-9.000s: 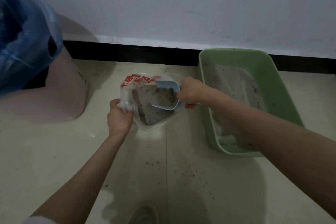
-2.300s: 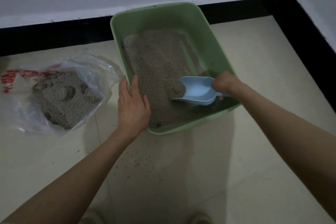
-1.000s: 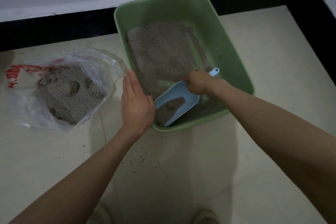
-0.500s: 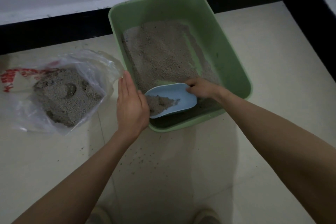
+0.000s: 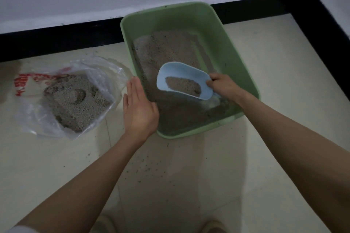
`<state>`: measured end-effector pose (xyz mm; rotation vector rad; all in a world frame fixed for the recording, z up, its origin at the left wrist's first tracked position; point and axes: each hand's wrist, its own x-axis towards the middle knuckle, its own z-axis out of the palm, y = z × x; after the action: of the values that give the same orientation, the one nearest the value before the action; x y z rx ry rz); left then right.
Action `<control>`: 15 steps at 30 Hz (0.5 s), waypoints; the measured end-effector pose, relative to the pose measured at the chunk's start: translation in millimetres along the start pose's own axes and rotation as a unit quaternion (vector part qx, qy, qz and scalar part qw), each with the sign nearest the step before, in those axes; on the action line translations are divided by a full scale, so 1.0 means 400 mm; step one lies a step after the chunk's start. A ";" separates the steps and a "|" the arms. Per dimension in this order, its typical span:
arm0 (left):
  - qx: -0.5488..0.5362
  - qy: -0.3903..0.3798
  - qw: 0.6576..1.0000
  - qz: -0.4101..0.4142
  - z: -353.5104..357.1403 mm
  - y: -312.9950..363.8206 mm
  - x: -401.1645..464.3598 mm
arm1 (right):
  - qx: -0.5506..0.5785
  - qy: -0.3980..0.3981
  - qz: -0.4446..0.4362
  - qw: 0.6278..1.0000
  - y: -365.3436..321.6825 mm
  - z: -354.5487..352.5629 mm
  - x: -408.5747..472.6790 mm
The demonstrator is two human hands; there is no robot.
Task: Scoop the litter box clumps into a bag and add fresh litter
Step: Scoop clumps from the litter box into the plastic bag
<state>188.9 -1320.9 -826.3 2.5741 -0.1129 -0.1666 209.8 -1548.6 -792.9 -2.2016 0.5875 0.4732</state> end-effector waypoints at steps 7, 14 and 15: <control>0.076 -0.018 0.996 0.051 -0.023 -0.019 0.007 | 0.122 0.083 -0.003 0.989 -0.069 -0.013 -0.079; 0.024 0.052 0.992 0.111 -0.107 -0.160 -0.054 | 0.077 -0.032 -0.048 0.995 -0.187 0.010 -0.179; 0.024 0.061 0.993 0.099 -0.124 -0.189 -0.064 | 0.060 -0.048 -0.053 0.996 -0.207 0.024 -0.186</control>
<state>174.0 -1228.0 -822.6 2.5931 -0.3290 0.0679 192.7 -1474.3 -710.9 -2.0719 0.4336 0.4721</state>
